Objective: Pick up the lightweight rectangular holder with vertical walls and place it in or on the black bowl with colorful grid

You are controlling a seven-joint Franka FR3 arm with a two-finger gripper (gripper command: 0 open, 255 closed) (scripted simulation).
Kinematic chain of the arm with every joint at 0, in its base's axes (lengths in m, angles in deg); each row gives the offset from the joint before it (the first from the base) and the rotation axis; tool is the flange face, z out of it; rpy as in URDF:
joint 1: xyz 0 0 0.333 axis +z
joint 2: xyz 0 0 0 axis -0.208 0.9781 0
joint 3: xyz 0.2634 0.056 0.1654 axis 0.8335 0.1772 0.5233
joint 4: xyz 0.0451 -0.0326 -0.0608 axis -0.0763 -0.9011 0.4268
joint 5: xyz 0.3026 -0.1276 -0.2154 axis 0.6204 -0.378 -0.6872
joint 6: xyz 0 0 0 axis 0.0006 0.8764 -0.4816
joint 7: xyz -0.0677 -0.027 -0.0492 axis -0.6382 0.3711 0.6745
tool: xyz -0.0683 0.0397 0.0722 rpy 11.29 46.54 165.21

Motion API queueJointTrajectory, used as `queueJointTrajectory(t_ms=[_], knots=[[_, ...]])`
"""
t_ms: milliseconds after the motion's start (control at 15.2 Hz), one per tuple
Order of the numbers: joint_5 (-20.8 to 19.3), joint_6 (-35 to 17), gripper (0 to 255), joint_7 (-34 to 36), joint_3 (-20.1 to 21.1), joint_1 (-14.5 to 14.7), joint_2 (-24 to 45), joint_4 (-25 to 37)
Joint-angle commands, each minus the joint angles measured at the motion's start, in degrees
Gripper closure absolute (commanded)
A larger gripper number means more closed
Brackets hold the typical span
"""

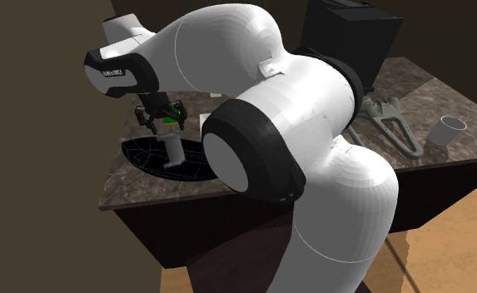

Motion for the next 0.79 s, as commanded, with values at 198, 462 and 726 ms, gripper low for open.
queueJointTrajectory(t_ms=[198,462,726], knots=[[0.1,5.9,0,-0.1,0.1,0.2,0.3,6.1],[0.1,7.4,0,-0.1,0.2,0.3,0.5,7.9],[0.1,7.4,0,-0.1,0.2,0.3,0.5,7.9]])
